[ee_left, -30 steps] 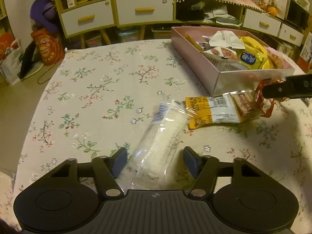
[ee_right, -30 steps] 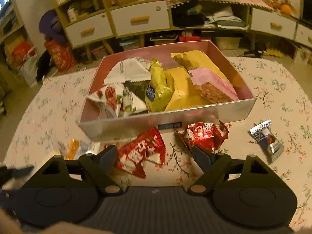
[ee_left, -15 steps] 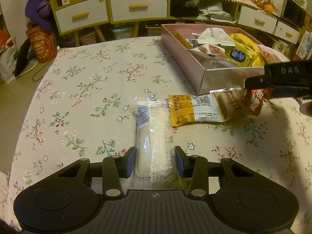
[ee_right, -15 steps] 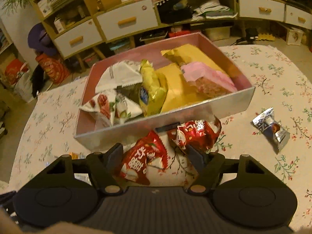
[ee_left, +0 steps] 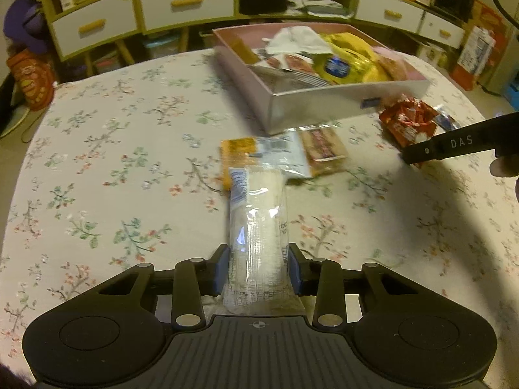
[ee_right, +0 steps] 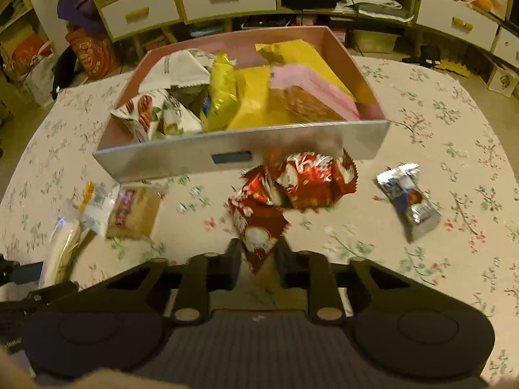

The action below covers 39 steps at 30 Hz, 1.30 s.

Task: Organize snacks
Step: 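Grasp the clear white bar packet with the left tool while the right tool grasps a red foil packet, then carry the white bar packet and red foil packet into the pink box and open both tools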

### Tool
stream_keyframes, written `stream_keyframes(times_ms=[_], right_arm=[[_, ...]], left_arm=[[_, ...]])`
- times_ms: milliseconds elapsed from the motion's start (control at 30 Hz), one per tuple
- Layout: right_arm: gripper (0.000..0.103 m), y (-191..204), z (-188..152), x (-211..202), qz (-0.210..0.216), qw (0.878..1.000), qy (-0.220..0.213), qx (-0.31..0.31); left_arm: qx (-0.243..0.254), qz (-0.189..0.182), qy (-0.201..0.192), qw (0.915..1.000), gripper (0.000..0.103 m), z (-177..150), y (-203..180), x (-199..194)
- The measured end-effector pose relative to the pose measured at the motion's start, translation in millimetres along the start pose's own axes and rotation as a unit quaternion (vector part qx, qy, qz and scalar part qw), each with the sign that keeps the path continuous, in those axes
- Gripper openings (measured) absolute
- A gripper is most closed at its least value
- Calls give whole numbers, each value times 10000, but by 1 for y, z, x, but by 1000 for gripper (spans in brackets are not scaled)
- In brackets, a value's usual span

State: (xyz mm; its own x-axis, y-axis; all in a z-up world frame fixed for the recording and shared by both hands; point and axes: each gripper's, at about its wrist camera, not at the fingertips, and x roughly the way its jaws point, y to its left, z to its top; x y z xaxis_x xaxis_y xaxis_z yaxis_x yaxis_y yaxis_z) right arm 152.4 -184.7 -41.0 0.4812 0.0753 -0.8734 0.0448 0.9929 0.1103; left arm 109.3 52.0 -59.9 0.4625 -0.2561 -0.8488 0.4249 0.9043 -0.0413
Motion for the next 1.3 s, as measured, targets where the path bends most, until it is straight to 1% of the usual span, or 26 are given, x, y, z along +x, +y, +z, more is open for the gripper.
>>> stream_keyframes(times_ms=[200, 267, 333, 400, 433, 467, 533, 700, 867, 900, 933, 967, 1067, 1200, 1300], right_arm=[[11, -10, -7, -8, 171, 9995, 226, -98], [11, -13, -9, -10, 220, 9993, 289, -106], [12, -14, -11, -13, 290, 9991, 259, -179], [22, -16, -12, -17, 300, 9993, 149, -186], [32, -16, -11, -19, 304, 9994, 48, -159], [37, -16, -10, -22, 323, 9994, -53, -137], [38, -16, -6, -24, 358, 9990, -258, -82], [38, -19, 7, -14, 401, 9979, -414, 305], [38, -25, 11, 2, 444, 9954, -409, 751], [36, -26, 12, 5, 459, 9952, -387, 769], [28, -25, 12, 7, 482, 9953, -373, 749], [24, -22, 11, 6, 492, 9957, -381, 683], [23, -14, 8, 4, 432, 9978, -403, 302], [23, -6, 5, -2, 401, 9986, -325, -96], [23, -2, 2, -6, 348, 9987, -241, -296]], left_arm=[[8, -215, 122, 9997, 34, -2, -12, -3], [12, -259, 145, 9996, 34, -3, -16, -4], [-1, -293, 128, 9995, 35, -3, -18, -4], [9, -297, 72, 9995, 35, -2, -21, -5], [13, -275, 37, 9996, 36, -2, -23, -5], [20, -254, 18, 9997, 36, -1, -24, -5], [15, -226, 5, 9997, 37, 0, -26, -5], [-101, -215, -2, 9997, 37, 1, -27, -5], [-193, -151, 10, 9997, 37, 2, -26, -2], [-192, -145, 10, 9997, 37, 2, -26, -1], [-186, -132, 9, 9997, 37, 1, -27, 0], [-174, -119, 8, 9998, 37, 1, -27, 0], [-141, -91, 13, 9999, 36, 1, -29, 1], [-73, -50, 32, 10000, 35, 2, -33, 1], [-63, -35, 49, 10000, 29, 2, -35, 1]])
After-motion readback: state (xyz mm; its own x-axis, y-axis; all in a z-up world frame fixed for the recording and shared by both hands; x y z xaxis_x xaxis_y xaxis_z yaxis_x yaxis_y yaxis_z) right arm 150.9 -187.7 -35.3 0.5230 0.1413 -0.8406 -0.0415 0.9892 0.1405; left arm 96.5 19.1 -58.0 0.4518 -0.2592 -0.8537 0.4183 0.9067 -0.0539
